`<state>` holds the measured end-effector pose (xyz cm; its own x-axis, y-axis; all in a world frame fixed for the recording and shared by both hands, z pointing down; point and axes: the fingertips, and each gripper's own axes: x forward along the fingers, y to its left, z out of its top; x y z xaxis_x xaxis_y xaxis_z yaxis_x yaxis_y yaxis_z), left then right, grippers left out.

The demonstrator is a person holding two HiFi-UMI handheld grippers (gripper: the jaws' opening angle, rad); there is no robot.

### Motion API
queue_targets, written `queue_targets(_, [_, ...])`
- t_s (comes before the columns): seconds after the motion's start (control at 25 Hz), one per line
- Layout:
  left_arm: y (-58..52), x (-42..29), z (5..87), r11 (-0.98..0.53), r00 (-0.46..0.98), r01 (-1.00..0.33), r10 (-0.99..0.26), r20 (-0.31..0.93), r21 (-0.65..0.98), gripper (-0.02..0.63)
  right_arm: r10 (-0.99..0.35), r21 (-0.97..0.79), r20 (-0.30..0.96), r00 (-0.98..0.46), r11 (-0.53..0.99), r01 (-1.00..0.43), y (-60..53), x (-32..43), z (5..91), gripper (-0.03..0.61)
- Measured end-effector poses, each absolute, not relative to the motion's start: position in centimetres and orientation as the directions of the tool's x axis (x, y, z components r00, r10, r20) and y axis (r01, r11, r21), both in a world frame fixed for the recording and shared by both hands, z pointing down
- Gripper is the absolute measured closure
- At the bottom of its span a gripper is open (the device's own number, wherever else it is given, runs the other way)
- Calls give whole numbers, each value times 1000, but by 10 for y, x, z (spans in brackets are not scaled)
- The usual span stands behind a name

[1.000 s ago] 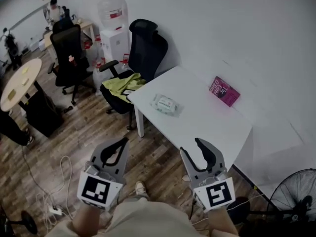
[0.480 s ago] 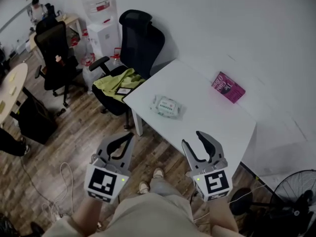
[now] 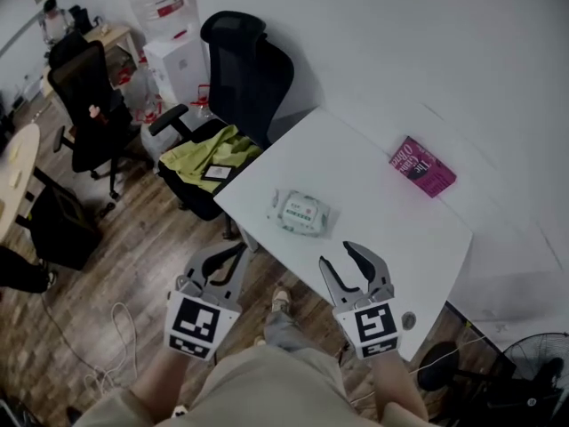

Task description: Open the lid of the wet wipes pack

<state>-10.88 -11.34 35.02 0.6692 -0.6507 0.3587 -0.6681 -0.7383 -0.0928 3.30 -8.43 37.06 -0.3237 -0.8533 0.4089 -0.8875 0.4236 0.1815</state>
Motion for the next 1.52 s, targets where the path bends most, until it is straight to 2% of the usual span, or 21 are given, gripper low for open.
queue_targets(0.28, [-198,-67,395,-752,642,-651,-617,455,-100,589,-792,118,490,-365,475,-872,-171,57,422,377])
queue_targets(0.64, [-258,-33,459,-767,596,-635,-561,575,-91,589,-693,133,603,-395,575,-807,-236,73,490,376])
queue_targets(0.84, [-272,-22,488,-791,581,-606,-511,633,-81,589,-631,38,655,-416,577,-816,-250,72,526,376])
queue_targets(1.52, [-295,-20,599,-864,611,-500,-303,731,60,589,-532,148,804,-265,611,-777,-258,49,626,376])
